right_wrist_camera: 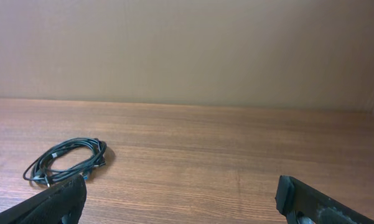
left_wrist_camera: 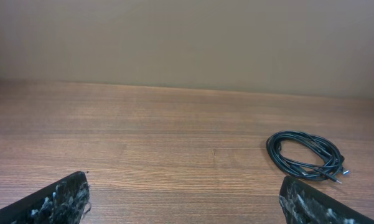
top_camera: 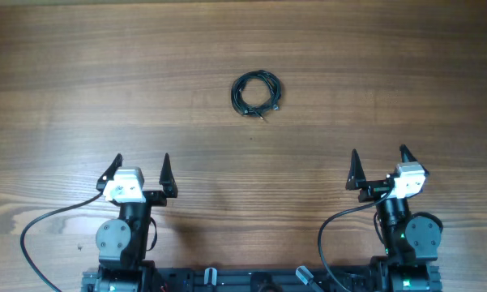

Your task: Untangle cables

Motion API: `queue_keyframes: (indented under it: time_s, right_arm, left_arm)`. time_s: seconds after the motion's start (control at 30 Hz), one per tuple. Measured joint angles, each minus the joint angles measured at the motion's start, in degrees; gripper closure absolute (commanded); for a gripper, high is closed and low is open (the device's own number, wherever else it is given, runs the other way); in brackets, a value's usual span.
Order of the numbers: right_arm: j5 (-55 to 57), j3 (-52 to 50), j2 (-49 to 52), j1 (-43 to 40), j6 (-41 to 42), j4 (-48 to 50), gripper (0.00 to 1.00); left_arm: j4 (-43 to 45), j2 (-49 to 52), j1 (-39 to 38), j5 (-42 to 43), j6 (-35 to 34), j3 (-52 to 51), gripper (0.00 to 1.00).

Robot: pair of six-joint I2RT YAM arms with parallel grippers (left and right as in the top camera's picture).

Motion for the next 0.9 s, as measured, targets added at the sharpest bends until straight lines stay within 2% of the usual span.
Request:
queue_keyframes:
  time_s: [0.9]
  right_arm:
    - [0.0, 0.0, 0.0, 0.0, 0.0, 0.0, 0.00]
  left_arm:
    - [0.0, 0.0, 0.0, 1.3, 0.0, 0.0, 0.00]
